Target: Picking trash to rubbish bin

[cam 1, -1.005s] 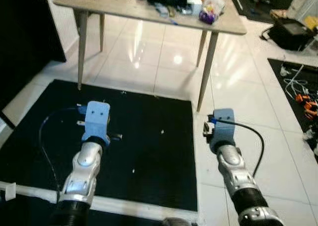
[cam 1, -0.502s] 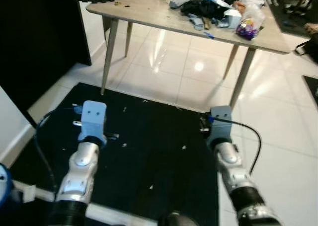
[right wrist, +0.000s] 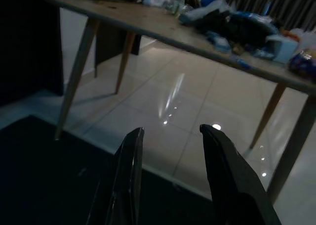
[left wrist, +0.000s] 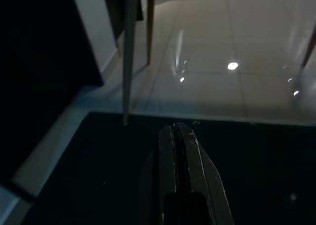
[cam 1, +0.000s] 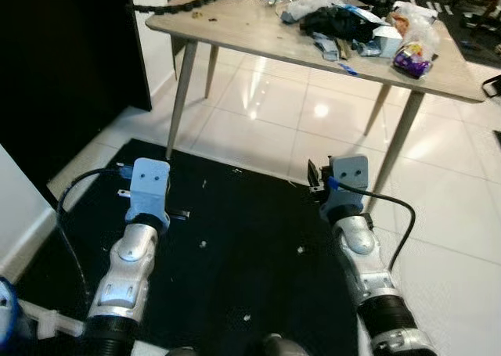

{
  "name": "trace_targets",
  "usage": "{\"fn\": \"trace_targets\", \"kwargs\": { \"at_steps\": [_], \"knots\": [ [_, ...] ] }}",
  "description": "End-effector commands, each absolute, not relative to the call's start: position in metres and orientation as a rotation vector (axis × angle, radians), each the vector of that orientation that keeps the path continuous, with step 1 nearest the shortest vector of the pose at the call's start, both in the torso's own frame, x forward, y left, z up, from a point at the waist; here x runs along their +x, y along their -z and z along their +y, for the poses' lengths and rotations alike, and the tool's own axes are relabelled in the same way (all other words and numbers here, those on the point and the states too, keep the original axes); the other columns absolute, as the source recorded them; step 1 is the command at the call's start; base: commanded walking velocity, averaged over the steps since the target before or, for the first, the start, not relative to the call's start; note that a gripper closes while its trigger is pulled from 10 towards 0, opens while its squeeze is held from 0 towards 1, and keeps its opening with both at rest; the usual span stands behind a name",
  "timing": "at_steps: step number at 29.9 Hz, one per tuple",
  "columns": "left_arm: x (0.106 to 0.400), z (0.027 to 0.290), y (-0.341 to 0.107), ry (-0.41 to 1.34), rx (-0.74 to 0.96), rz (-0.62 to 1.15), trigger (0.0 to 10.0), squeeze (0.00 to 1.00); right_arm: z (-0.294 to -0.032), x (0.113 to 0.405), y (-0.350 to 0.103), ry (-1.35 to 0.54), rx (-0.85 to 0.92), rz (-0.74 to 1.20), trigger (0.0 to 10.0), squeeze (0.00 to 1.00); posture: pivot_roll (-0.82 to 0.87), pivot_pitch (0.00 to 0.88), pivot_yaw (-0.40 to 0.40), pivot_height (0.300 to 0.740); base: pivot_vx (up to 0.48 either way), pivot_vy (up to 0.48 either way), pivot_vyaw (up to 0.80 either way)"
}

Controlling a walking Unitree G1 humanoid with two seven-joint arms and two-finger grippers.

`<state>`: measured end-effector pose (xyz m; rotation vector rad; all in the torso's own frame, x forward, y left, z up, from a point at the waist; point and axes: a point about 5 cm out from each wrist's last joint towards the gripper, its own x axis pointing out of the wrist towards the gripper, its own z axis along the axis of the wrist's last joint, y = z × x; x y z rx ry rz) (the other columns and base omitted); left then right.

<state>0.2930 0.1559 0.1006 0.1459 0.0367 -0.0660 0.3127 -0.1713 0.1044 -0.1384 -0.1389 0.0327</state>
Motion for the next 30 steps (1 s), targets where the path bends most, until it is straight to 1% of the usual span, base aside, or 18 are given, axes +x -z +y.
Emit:
{"fn": "trace_targets", "kwargs": {
  "at_steps": [1, 14, 30],
  "knots": [
    [0.292, 0.1578, -0.0984, 0.065, 0.146, 0.051, 10.0, 0.0, -0.1709, 0.3118, -0.1042, -0.029, -0.132, -0.143, 10.0, 0.0, 0.04, 0.046, -0.078, 0.74, 0.337, 0.0, 0.0],
    [0.2932, 0.1584, -0.105, 0.075, 0.155, 0.037, 10.0, 0.0, -0.1726, 0.3103, -0.1042, -0.025, -0.129, -0.152, 10.0, 0.0, 0.05, 0.051, -0.076, 0.74, 0.335, 0.0, -0.76],
    [0.2941, 0.1565, -0.1063, 0.084, 0.158, 0.037, 10.0, 0.0, -0.1757, 0.3122, -0.107, -0.012, -0.132, -0.16, 10.0, 0.0, 0.04, 0.05, -0.074, 0.74, 0.335, 0.0, 0.0]
  ]
}}
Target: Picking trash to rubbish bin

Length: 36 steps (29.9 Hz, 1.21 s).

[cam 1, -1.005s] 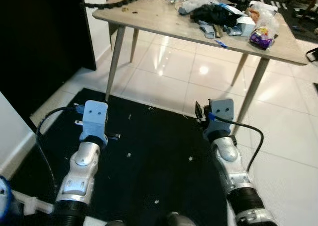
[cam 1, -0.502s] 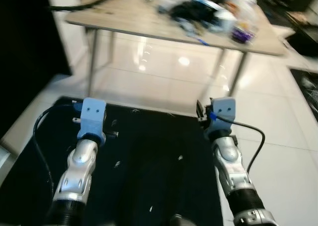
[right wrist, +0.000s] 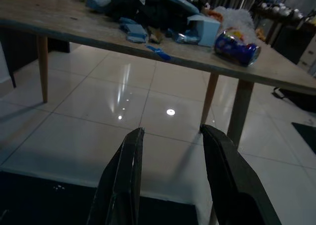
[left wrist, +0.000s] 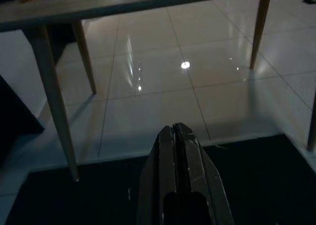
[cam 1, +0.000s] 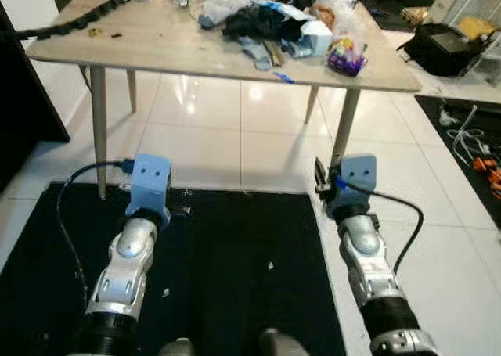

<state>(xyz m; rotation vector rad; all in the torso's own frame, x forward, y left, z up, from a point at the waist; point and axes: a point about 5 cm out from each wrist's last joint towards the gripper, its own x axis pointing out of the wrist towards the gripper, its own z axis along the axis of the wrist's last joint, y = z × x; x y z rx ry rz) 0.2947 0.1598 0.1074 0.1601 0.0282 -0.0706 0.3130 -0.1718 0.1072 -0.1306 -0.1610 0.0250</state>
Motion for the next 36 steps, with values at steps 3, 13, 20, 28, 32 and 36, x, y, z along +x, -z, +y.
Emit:
{"fn": "trace_targets", "kwargs": {
  "at_steps": [3, 13, 20, 28, 32, 36],
  "knots": [
    [0.2946, 0.1564, -0.1069, 0.085, 0.159, 0.036, 10.0, 0.0, -0.1759, 0.3126, -0.1075, -0.01, -0.133, -0.162, 10.0, 0.0, 0.04, 0.05, -0.074, 0.74, 0.333, 0.0, 0.0],
    [0.2955, 0.156, -0.1079, 0.086, 0.162, 0.034, 10.0, 0.0, -0.1772, 0.3143, -0.1099, -0.001, -0.133, -0.166, 10.0, 0.0, 0.04, 0.052, -0.073, 0.74, 0.334, 0.0, 0.0],
    [0.2954, 0.1545, -0.1074, 0.089, 0.16, 0.037, 10.0, 0.0, -0.1789, 0.3162, -0.1128, 0.005, -0.131, -0.173, 10.0, 0.0, 0.03, 0.053, -0.072, 0.74, 0.335, 0.0, 0.0],
    [0.2958, 0.1536, -0.1074, 0.092, 0.158, 0.037, 10.0, 0.0, -0.1799, 0.3165, -0.1127, 0.01, -0.126, -0.172, 10.0, 0.0, 0.03, 0.055, -0.07, 0.74, 0.334, 0.0, -0.25],
    [0.2958, 0.1532, -0.1075, 0.092, 0.158, 0.037, 10.0, 0.0, -0.1804, 0.3163, -0.1118, 0.011, -0.128, -0.17, 10.0, 0.0, 0.04, 0.054, -0.072, 0.74, 0.335, 0.0, -0.38],
    [0.2954, 0.1537, -0.1077, 0.09, 0.16, 0.038, 10.0, 0.0, -0.1805, 0.3163, -0.1116, 0.012, -0.13, -0.17, 10.0, 0.0, 0.04, 0.052, -0.073, 0.74, 0.333, 0.0, 0.0]
  ]
}}
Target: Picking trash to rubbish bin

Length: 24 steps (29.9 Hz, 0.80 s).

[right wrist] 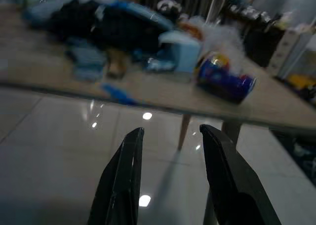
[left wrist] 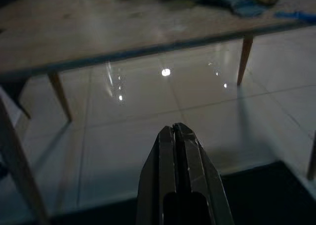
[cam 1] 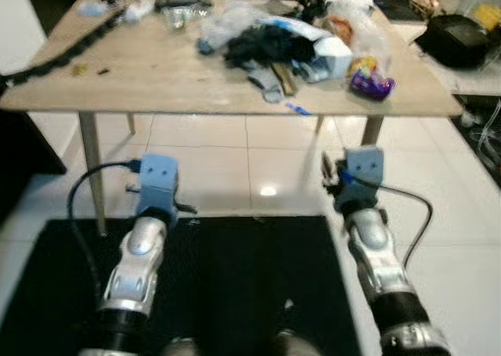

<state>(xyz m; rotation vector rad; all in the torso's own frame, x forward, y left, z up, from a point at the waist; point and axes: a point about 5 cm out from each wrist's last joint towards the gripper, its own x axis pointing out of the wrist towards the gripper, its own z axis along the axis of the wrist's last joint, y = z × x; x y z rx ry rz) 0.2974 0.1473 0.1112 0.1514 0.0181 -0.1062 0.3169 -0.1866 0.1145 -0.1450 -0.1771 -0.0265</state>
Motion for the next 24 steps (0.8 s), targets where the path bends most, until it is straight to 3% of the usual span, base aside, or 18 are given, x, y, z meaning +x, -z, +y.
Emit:
{"fn": "trace_targets", "kwargs": {
  "at_steps": [1, 24],
  "knots": [
    [0.2954, 0.1537, -0.1077, 0.09, 0.16, 0.038, 10.0, 0.0, -0.1805, 0.3163, -0.1116, 0.012, -0.13, -0.17, 10.0, 0.0, 0.04, 0.052, -0.073, 0.74, 0.334, 0.0, 0.0],
    [0.2937, 0.1517, -0.1119, 0.108, 0.154, 0.021, 10.0, 0.0, -0.1867, 0.3196, -0.1149, 0.04, -0.121, -0.178, 10.0, 0.0, 0.03, 0.025, -0.074, 0.74, 0.334, 0.0, 0.0]
  ]
}}
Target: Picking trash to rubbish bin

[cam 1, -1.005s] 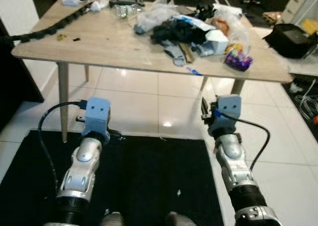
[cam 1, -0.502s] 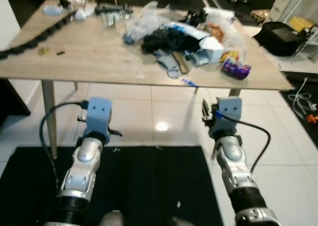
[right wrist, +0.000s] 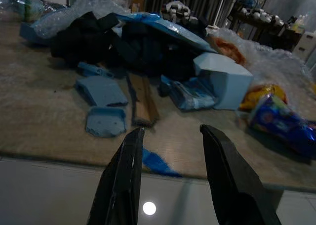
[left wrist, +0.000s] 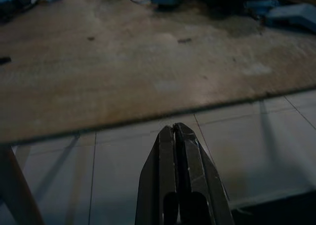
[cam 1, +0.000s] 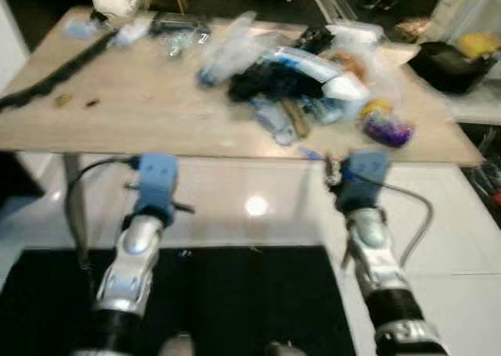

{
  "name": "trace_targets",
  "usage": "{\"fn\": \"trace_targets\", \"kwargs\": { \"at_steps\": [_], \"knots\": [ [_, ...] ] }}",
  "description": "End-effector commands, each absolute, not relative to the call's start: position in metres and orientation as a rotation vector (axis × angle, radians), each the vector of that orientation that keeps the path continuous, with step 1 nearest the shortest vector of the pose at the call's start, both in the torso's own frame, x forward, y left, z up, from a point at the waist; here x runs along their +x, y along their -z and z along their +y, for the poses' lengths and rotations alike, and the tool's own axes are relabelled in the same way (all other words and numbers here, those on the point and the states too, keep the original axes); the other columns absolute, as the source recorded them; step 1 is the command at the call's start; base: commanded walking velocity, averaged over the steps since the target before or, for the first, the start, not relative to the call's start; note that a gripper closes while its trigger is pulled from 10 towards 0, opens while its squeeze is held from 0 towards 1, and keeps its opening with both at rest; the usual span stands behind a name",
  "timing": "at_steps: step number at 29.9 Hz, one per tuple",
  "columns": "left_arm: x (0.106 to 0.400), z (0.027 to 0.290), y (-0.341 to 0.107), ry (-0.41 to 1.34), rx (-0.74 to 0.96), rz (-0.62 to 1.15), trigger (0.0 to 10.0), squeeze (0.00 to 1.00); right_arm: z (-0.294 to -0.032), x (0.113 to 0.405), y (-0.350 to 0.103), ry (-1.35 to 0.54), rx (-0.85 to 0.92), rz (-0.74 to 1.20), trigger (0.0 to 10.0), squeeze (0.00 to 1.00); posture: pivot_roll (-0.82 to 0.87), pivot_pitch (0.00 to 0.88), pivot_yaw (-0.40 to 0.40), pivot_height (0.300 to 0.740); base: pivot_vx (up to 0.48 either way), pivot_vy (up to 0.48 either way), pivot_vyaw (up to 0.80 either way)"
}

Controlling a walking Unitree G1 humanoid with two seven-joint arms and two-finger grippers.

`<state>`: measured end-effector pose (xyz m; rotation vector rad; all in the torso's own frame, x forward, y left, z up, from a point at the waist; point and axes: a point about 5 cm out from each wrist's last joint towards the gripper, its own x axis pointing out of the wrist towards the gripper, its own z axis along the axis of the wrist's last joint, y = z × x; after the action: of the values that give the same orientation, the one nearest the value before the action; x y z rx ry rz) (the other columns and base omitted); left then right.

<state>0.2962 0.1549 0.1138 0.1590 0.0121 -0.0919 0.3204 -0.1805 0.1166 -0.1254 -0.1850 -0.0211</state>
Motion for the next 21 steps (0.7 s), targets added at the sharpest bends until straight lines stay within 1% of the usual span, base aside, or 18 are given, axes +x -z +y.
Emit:
{"fn": "trace_targets", "kwargs": {
  "at_steps": [1, 7, 14, 21],
  "knots": [
    [0.2937, 0.1516, -0.1119, 0.108, 0.153, 0.021, 10.0, 0.0, -0.1868, 0.3196, -0.1149, 0.041, -0.122, -0.178, 10.0, 0.0, 0.03, 0.025, -0.074, 0.74, 0.334, 0.0, 0.0],
    [0.2937, 0.1505, -0.1118, 0.113, 0.153, 0.02, 10.0, 0.0, -0.1874, 0.3197, -0.1142, 0.044, -0.11, -0.174, 10.0, 0.0, 0.03, 0.022, -0.075, 0.74, 0.333, 0.0, 0.0],
    [0.2937, 0.1502, -0.1131, 0.117, 0.158, 0.017, 10.0, 0.0, -0.1872, 0.3197, -0.1133, 0.042, -0.111, -0.166, 10.0, 0.0, 0.03, 0.025, -0.075, 0.74, 0.333, 0.0, -0.77],
    [0.293, 0.1519, -0.1131, 0.111, 0.163, 0.018, 10.0, 0.0, -0.1788, 0.3197, -0.108, -0.035, -0.099, -0.128, 10.0, 0.0, 0.03, 0.027, -0.075, 0.74, 0.333, 0.0, 0.0]
  ]
}}
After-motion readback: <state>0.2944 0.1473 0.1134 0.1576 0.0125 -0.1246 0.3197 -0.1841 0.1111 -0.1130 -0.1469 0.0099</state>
